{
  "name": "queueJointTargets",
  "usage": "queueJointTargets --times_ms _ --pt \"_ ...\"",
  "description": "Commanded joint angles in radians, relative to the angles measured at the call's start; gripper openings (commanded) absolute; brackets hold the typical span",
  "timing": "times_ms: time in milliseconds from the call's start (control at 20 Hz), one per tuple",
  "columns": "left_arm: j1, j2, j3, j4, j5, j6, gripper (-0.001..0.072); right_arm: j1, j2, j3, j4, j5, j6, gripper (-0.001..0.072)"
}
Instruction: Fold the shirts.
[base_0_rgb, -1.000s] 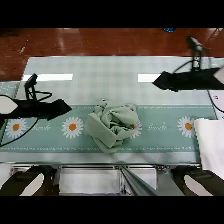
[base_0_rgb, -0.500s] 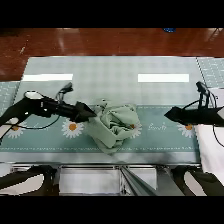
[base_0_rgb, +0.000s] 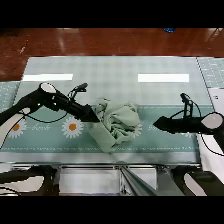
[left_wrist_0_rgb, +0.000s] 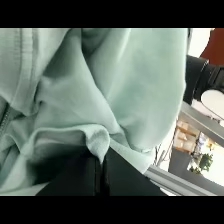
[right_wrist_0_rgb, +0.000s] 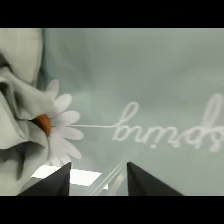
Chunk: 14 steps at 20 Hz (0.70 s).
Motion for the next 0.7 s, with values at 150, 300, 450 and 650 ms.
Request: queueJointTargets --times_ms 150,300,450,650 --pt "0.07 0.018 0.037 0.008 -0.023 -0.016 0.0023 0.194 -0.211 0.026 0.162 -0.237 -0.009 0.0409" --pt "0.07 0.018 0.037 0.008 -0.021 -0.016 0.0023 0.194 -0.339 0.103 0.219 -0.245 -0.059 0.0409" --pt "0.07 0.018 0.037 0.008 -0.018 -0.016 0.0023 0.194 -0.468 0.177 0.329 -0.212 -0.141 0.0409" --pt "0.07 0.017 0.037 0.008 -0.006 -0.016 0.0023 0.231 -0.575 0.233 0.471 -0.172 -0.236 0.0408"
